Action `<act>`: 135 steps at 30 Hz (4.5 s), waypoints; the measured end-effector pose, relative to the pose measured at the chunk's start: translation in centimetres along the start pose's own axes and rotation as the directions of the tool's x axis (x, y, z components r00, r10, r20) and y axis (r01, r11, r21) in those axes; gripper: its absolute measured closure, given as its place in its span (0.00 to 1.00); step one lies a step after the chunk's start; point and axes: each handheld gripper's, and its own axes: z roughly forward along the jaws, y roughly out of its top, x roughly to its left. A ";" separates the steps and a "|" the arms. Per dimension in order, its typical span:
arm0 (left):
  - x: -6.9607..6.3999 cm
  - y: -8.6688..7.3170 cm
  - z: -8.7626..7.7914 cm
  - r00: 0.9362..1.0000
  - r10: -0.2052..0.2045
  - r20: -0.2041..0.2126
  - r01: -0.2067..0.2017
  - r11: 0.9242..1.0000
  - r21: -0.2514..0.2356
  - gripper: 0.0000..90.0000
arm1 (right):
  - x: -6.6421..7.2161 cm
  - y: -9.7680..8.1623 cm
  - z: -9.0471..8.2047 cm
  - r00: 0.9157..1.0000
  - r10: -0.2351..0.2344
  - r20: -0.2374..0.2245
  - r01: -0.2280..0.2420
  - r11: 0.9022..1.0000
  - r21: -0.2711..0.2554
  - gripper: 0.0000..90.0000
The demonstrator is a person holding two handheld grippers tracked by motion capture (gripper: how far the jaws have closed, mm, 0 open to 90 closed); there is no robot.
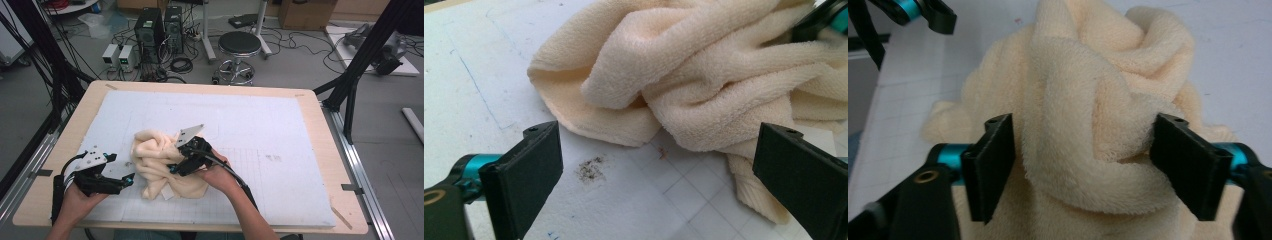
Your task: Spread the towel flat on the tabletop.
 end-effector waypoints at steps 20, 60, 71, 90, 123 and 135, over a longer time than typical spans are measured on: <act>0.1 0.0 0.0 1.000 0.001 0.005 -0.001 1.000 -0.003 0.07 | -0.9 -0.2 0.1 0.999 0.043 -0.019 -0.042 0.999 0.028 0.80; -1.3 0.9 0.5 0.998 0.046 0.051 -0.045 0.999 -0.028 0.07 | -5.1 -8.5 -10.5 0.955 0.248 0.165 -0.265 0.960 0.088 0.72; -2.3 1.4 0.2 0.996 0.061 0.066 -0.057 0.997 -0.050 0.07 | -3.8 -9.1 -14.2 0.949 0.250 0.192 -0.253 0.967 -0.005 0.51; -5.6 4.8 1.0 0.974 0.127 0.188 -0.111 0.989 -0.095 0.07 | -0.5 -12.0 -18.8 0.929 0.232 0.287 -0.221 0.973 -0.072 0.43; -11.9 9.2 10.7 0.902 0.261 0.344 -0.291 0.956 0.037 0.83 | -1.1 -15.0 -13.2 0.954 0.183 0.237 -0.205 0.976 0.072 0.57; -8.9 9.8 6.2 0.934 0.245 0.258 -0.248 0.969 -0.022 0.93 | -0.5 -14.3 -13.3 0.975 0.130 0.179 -0.149 0.984 0.096 0.90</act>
